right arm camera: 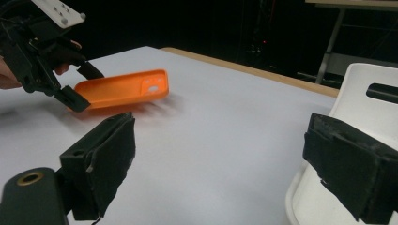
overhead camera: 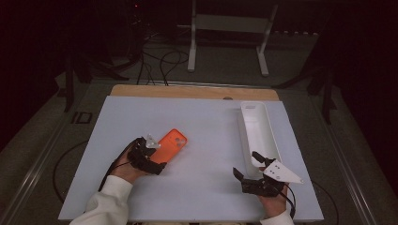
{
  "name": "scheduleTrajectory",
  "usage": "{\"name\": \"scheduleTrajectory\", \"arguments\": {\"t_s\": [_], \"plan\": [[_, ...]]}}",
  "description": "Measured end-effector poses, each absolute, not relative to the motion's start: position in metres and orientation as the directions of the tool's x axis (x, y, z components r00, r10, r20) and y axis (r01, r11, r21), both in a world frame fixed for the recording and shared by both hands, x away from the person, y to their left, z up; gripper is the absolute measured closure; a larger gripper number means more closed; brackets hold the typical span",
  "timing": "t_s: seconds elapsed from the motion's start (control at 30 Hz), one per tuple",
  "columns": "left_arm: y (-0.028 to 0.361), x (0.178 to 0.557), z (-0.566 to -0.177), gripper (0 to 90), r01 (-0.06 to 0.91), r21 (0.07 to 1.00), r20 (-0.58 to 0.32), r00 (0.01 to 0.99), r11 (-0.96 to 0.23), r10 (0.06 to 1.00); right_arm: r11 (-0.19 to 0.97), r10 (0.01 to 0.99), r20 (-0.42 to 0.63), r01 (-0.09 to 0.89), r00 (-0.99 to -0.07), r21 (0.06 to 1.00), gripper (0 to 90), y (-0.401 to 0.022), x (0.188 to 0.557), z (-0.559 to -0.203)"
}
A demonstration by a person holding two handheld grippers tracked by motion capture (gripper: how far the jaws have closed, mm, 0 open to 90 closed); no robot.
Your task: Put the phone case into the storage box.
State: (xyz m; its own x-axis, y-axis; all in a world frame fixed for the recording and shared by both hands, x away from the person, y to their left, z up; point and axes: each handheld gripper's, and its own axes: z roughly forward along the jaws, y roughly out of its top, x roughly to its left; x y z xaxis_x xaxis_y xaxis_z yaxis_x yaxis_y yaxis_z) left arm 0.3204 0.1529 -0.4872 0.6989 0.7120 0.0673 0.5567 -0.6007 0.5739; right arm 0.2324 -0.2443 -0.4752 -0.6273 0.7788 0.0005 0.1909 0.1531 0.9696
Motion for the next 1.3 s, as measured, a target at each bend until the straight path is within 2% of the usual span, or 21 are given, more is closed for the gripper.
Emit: {"name": "scheduleTrajectory", "arguments": {"t_s": [0.37,0.83,1.3], "plan": [[0.161,0.312,-0.48,16.3,0.529,0.656,0.089,0.654,-0.539,0.751,0.152,0.779,0.002,0.192,-0.627,0.97,9.4,-0.243,0.233,-0.474],[0.162,0.295,-0.472,16.3,0.437,0.748,0.148,0.625,-0.5,0.767,0.143,0.775,0.015,0.199,-0.632,0.97,9.3,-0.239,0.235,-0.471],[0.162,0.289,-0.465,16.3,0.39,0.779,0.17,0.623,-0.492,0.763,0.141,0.764,0.037,0.223,-0.644,0.964,9.1,-0.235,0.241,-0.466]]}}
